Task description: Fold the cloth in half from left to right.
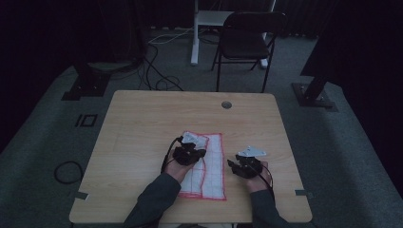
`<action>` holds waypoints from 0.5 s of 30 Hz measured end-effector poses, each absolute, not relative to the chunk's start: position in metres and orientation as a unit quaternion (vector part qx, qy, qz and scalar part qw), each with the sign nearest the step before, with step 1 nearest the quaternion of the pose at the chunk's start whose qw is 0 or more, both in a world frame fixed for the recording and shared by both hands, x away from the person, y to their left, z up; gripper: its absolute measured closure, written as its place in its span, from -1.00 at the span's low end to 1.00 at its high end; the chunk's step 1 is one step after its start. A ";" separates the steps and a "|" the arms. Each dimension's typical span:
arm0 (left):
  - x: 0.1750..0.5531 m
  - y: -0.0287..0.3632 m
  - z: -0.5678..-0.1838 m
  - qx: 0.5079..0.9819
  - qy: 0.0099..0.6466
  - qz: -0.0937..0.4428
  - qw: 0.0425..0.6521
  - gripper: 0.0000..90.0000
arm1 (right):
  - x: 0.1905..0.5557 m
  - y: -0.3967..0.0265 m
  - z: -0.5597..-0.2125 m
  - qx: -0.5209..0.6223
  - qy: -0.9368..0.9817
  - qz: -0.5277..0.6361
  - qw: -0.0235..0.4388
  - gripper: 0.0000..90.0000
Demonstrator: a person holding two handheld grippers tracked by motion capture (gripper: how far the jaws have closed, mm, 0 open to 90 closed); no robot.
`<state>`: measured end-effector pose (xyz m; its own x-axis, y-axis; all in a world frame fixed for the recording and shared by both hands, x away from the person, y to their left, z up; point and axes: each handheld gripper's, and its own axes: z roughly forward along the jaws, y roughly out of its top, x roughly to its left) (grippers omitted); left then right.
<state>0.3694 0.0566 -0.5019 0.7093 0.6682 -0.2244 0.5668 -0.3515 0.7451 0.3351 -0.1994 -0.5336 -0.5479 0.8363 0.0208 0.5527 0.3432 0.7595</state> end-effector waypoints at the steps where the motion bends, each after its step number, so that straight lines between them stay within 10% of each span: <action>1: 0.370 0.055 -0.502 0.820 0.377 0.059 0.427 0.98 | 0.335 -0.199 -0.534 0.436 0.797 0.372 0.190 0.21; 15: 0.374 0.037 -0.500 0.825 0.365 0.053 0.428 0.98 | 0.335 -0.201 -0.533 0.436 0.796 0.373 0.191 0.22</action>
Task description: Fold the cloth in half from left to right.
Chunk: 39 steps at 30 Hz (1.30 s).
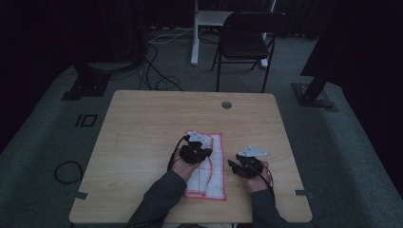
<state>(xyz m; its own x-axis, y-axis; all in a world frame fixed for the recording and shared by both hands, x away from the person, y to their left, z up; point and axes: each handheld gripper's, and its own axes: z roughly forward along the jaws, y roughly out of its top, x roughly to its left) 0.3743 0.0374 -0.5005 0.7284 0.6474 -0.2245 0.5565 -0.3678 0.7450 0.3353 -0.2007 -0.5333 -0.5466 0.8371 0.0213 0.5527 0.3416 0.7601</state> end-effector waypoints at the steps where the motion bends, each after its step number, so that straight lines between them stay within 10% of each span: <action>1: 0.375 0.035 -0.501 0.827 0.364 0.052 0.426 0.98 | 0.335 -0.201 -0.533 0.436 0.796 0.373 0.191 0.22; 39: 0.393 0.000 -0.527 0.834 0.374 0.011 0.406 0.89 | 0.337 -0.204 -0.533 0.441 0.792 0.375 0.191 0.22</action>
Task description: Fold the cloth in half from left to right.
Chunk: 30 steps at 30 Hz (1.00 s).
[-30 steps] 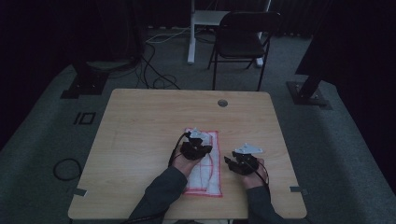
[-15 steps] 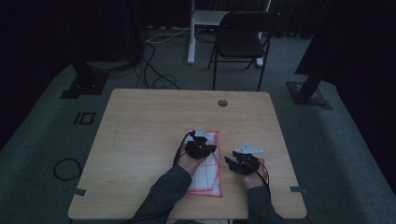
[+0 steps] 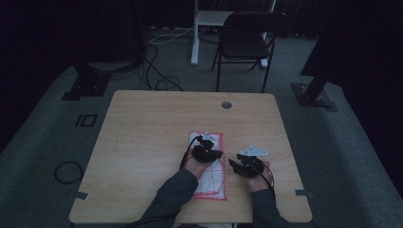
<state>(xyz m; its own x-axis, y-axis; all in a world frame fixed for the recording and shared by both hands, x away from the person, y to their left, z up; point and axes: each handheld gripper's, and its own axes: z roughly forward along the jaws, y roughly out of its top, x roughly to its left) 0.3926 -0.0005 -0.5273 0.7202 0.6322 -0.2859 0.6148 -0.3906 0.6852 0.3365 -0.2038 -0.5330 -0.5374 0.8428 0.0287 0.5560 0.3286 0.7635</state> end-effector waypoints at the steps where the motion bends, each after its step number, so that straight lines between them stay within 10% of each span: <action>1: 0.392 0.000 -0.527 0.834 0.374 0.010 0.406 0.85 | 0.336 -0.204 -0.533 0.441 0.792 0.375 0.191 0.22; 30: 0.306 0.003 -0.509 0.866 0.296 0.028 0.401 0.49 | 0.335 -0.205 -0.533 0.444 0.790 0.375 0.193 0.22</action>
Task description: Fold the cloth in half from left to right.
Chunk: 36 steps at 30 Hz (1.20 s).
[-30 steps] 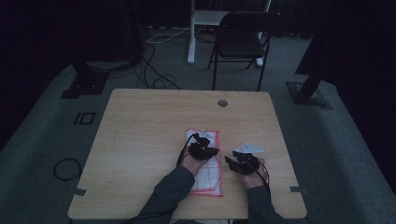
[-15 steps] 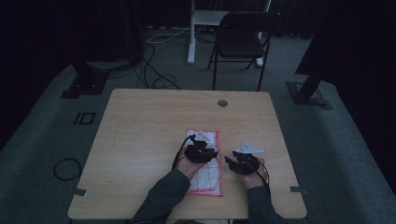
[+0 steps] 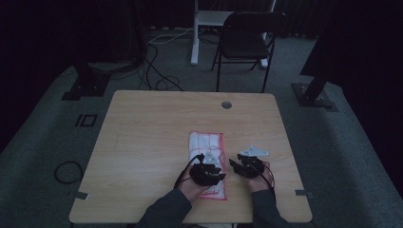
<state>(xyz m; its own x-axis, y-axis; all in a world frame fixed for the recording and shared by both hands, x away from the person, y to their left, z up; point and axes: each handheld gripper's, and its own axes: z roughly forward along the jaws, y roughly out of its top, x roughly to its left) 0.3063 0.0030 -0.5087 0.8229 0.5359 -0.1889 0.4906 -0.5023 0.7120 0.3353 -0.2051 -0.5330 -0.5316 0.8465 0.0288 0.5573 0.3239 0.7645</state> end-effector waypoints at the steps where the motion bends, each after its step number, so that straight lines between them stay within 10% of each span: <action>1: 0.301 0.002 -0.510 0.869 0.293 0.029 0.398 0.48 | 0.335 -0.205 -0.533 0.444 0.790 0.376 0.193 0.22; 10: 0.283 -0.002 -0.524 0.888 0.286 0.058 0.355 0.42 | 0.335 -0.205 -0.533 0.444 0.791 0.375 0.193 0.22; 17: 0.286 0.005 -0.519 0.884 0.291 0.050 0.363 0.93 | 0.335 -0.205 -0.533 0.445 0.790 0.376 0.193 0.21; 28: 0.294 0.020 -0.512 0.846 0.328 -0.024 0.420 0.95 | 0.336 -0.204 -0.533 0.443 0.791 0.374 0.193 0.21; 36: 0.293 0.022 -0.526 0.869 0.326 0.054 0.368 0.85 | 0.336 -0.205 -0.533 0.444 0.790 0.375 0.193 0.21</action>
